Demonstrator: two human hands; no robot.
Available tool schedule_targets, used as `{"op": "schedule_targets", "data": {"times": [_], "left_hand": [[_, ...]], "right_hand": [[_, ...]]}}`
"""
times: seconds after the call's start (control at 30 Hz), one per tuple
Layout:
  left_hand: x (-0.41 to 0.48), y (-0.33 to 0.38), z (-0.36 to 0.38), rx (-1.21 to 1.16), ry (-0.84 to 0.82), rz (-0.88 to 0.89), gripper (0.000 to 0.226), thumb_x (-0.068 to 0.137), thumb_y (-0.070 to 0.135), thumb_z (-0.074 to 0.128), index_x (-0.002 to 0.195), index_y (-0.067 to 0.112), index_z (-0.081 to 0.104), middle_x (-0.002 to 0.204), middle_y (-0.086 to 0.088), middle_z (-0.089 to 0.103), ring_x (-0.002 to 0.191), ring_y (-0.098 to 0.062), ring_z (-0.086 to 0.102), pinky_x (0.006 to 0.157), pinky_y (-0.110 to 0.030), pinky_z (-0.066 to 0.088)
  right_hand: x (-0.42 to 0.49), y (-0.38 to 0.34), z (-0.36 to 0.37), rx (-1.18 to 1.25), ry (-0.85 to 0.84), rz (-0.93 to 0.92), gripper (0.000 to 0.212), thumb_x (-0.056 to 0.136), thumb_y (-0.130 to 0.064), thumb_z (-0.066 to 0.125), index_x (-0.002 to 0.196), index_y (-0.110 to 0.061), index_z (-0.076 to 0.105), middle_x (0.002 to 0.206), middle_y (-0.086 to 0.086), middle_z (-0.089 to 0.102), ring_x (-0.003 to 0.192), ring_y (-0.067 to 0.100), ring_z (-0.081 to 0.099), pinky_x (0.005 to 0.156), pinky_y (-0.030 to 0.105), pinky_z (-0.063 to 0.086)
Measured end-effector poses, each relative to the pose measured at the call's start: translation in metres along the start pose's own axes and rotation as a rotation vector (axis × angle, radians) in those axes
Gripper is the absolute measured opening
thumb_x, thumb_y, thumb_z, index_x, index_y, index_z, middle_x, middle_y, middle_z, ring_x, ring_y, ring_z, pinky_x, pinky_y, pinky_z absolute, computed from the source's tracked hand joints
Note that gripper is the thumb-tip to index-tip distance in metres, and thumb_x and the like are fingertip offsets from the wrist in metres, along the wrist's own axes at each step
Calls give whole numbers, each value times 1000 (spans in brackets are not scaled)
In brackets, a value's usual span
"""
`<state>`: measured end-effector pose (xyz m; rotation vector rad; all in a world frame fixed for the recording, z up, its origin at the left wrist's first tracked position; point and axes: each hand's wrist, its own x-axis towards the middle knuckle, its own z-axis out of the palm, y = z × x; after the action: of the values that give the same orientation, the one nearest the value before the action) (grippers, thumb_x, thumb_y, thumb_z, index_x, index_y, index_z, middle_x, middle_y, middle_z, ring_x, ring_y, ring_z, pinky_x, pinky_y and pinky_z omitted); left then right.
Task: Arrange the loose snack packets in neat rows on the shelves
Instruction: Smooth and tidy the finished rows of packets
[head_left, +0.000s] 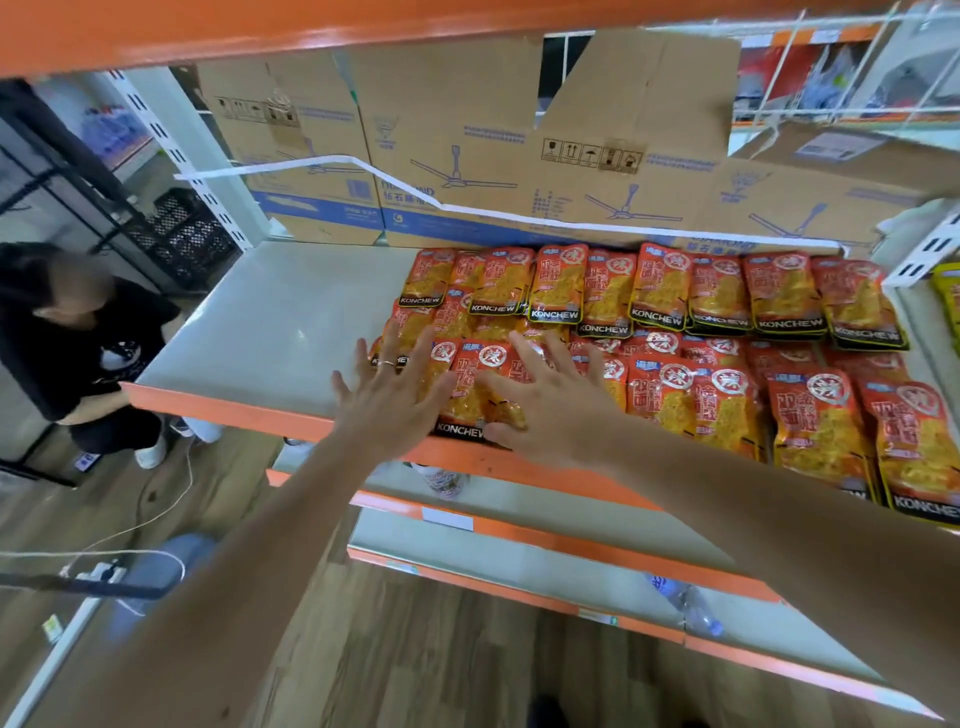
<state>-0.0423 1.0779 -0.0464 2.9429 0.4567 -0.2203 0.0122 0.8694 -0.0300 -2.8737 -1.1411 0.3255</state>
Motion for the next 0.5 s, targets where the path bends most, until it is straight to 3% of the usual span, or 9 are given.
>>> {"op": "schedule_targets", "data": {"times": [0.17,0.27,0.37,0.5], "left_hand": [[12,-31,3,133,-146,59,90,75,79,-9,157,44,2,167,9,-17,154,-33,-7,115,-66,14],[9,-34,0,11,-109,25,79,83,73,1,157,45,0,167,10,-14,154,-26,-5,119,-57,10],[7,-32,-3,-6,-93,35,77,84,73,3,157,46,2,167,13,-9,155,-24,-3,120,-58,8],[31,-30,-19,-200,16,-11,81,84,79,7,157,45,2,168,10,-4,155,-25,2,119,-61,7]], "right_hand": [[2,-2,0,-9,-37,-30,68,94,-71,27,154,-47,6,166,4,-9,151,34,-15,112,70,-10],[0,-3,2,21,-28,-20,66,96,-69,28,154,-47,7,166,3,-8,151,33,-15,112,68,-8],[0,-4,3,28,-23,-14,65,96,-68,28,154,-47,7,166,2,-8,151,32,-14,113,68,-6],[3,-4,4,42,34,-21,69,94,-71,28,154,-47,4,166,2,-9,152,33,-13,113,68,-5]]}}
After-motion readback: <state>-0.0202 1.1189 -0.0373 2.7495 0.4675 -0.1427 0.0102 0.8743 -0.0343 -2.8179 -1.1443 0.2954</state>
